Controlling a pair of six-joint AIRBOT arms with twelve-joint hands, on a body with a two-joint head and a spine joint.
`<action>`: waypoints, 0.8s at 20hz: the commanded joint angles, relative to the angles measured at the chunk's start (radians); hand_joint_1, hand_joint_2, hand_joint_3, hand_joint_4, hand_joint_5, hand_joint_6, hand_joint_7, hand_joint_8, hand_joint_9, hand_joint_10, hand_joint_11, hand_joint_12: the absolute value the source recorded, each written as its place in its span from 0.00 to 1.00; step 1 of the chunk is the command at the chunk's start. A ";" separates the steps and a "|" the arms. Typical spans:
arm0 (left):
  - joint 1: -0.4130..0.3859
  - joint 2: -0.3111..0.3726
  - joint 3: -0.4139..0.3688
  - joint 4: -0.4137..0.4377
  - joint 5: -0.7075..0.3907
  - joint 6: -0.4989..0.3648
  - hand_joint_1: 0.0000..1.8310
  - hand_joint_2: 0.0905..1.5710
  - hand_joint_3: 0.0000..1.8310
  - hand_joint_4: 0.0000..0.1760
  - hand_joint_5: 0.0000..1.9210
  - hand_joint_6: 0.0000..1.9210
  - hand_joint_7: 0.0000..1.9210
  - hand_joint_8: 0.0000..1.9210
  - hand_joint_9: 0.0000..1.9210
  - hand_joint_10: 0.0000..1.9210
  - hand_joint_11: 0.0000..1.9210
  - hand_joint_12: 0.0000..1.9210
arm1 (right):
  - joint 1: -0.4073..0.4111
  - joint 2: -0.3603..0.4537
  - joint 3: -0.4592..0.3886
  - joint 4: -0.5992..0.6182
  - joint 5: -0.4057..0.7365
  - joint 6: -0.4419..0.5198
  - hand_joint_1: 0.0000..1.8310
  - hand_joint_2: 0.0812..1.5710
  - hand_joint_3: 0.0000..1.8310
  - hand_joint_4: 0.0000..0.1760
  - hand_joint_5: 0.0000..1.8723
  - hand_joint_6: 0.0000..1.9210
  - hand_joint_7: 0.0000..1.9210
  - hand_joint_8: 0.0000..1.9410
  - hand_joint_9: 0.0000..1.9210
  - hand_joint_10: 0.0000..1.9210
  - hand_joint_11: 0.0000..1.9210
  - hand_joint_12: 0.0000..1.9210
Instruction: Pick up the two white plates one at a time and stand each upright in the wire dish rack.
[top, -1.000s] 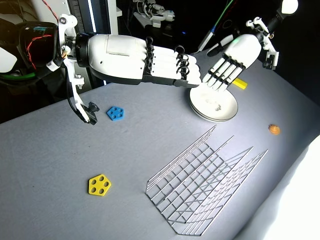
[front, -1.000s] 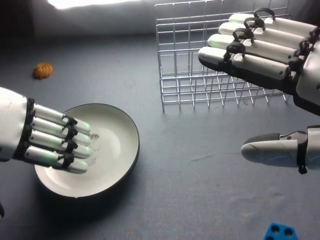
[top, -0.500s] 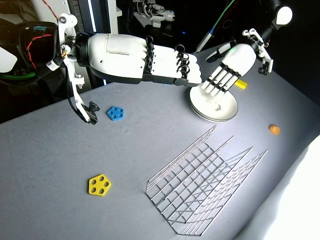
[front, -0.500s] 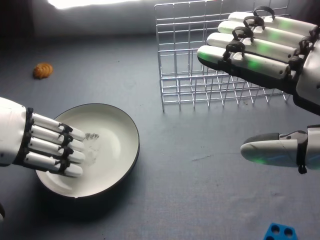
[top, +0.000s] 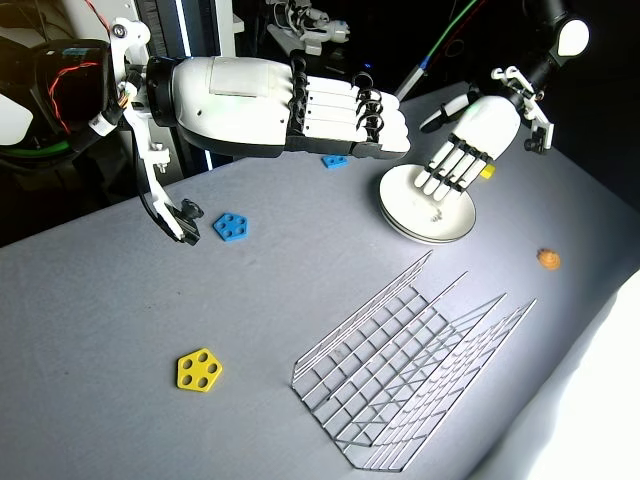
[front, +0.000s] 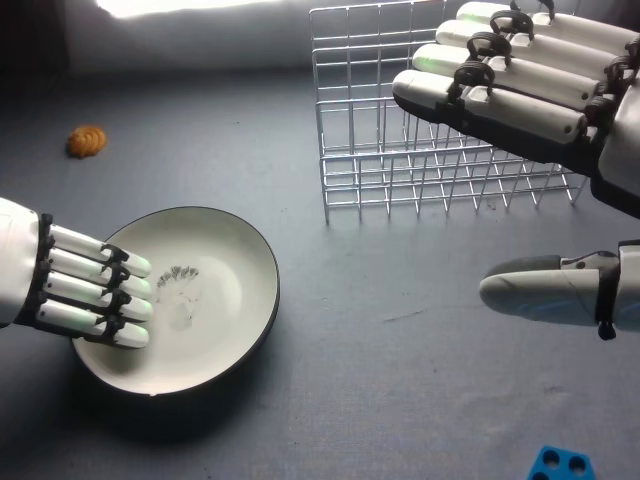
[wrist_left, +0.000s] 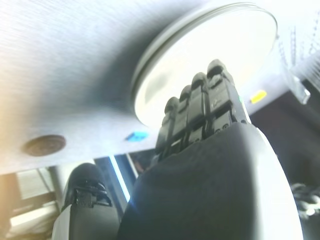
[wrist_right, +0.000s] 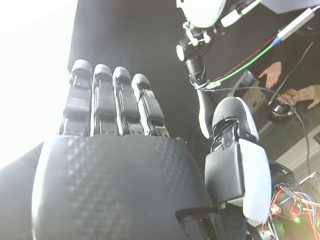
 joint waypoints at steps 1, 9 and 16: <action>0.004 -0.009 0.006 -0.066 -0.048 0.002 0.00 0.67 0.00 0.00 0.00 0.00 0.00 0.00 0.00 0.00 0.01 0.00 | 0.016 0.002 0.000 0.017 0.128 0.000 0.00 0.74 0.00 0.00 0.00 0.00 0.00 0.00 0.00 0.00 0.00 0.00; 0.028 -0.023 0.032 -0.085 -0.029 0.009 0.00 0.67 0.00 0.00 0.01 0.00 0.01 0.00 0.00 0.00 0.01 0.01 | 0.012 0.002 0.001 0.022 0.130 0.000 0.00 0.75 0.00 0.00 0.00 0.00 0.00 0.00 0.00 0.00 0.00 0.00; 0.037 -0.027 0.026 -0.084 -0.004 0.008 0.00 0.67 0.00 0.00 0.00 0.00 0.00 0.00 0.00 0.00 0.01 0.01 | 0.010 0.001 0.002 -0.024 0.103 0.007 0.00 0.75 0.00 0.00 0.00 0.00 0.00 0.00 0.00 0.00 0.00 0.00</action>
